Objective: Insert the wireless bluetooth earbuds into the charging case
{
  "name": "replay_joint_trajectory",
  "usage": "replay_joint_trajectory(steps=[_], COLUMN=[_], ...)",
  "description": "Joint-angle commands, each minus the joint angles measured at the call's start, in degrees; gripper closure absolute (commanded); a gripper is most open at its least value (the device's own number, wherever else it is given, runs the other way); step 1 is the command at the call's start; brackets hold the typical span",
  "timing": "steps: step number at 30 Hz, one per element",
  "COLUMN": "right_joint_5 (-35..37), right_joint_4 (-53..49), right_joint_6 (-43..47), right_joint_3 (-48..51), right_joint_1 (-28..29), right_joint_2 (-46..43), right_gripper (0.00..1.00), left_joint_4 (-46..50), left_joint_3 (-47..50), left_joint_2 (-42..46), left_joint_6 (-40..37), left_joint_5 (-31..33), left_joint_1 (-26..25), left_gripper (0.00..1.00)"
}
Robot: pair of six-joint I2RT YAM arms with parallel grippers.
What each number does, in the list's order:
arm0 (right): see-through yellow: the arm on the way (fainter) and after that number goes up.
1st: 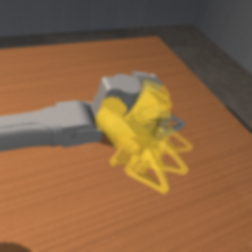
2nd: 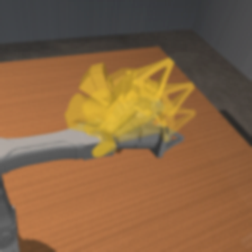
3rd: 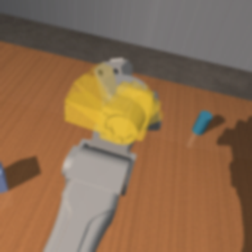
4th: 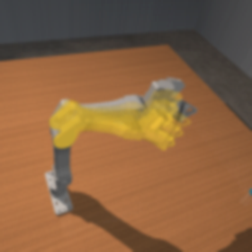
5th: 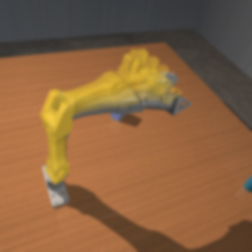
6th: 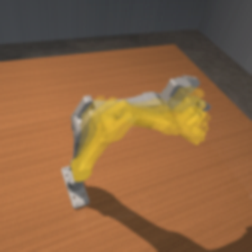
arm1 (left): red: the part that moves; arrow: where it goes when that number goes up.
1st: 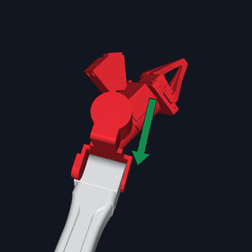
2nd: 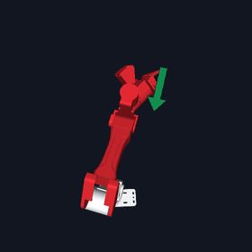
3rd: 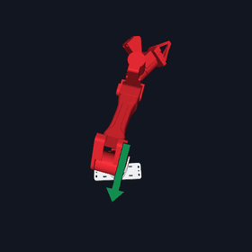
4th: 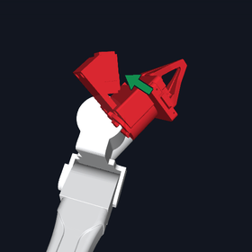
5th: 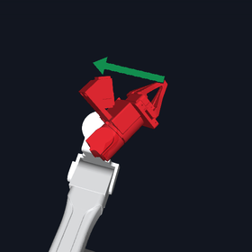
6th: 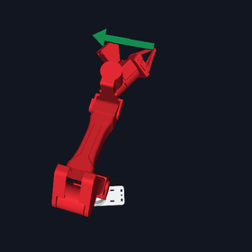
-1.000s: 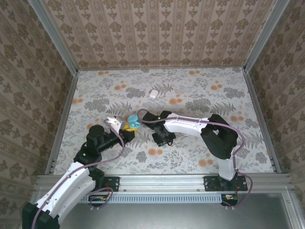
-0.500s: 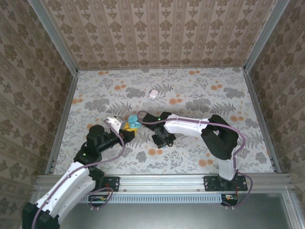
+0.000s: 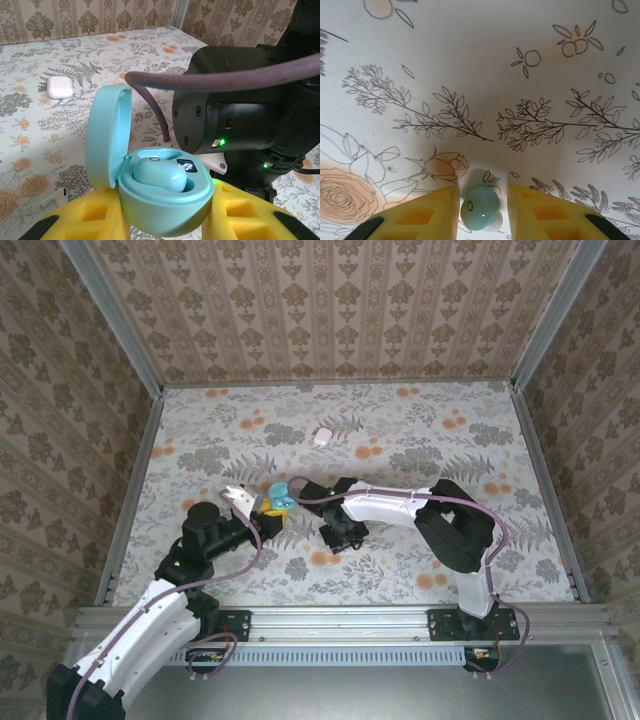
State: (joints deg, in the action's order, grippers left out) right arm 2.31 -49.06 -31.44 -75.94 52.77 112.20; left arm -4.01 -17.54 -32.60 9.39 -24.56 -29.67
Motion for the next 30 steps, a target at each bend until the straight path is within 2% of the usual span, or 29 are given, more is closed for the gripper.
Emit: replay_joint_trajectory(steps=[1, 9, 16, 25, 30], right_joint_5=[-1.1, -1.2, -0.9, 0.8, -0.2], right_joint_4=[0.1, -0.2, 0.0, 1.1, 5.1], right_joint_6=[0.3, 0.4, 0.1, 0.3, 1.6], right_joint_3=[0.8, 1.7, 2.3, 2.4, 2.8], right_joint_1=[0.3, 0.3, 0.1, 0.2, 0.1], right_joint_2=[1.3, -0.2, -5.5, -19.5, -28.4], right_gripper=[0.70, 0.77, 0.79, 0.81, 0.82], left_joint_4=[0.7, 0.4, -1.0, -6.0, -7.7], left_joint_3=[-1.6, -1.5, -1.5, -1.4, -1.7], left_joint_2=[0.6, 0.7, 0.9, 0.3, -0.2], left_joint_6=[-0.5, -0.4, -0.2, 0.1, -0.3], left_joint_5=[0.1, 0.2, -1.3, -6.7, -8.9], left_joint_1=[-0.4, -0.4, -0.4, -0.4, -0.5], left_gripper=[0.71, 0.71, 0.71, 0.71, 0.71])
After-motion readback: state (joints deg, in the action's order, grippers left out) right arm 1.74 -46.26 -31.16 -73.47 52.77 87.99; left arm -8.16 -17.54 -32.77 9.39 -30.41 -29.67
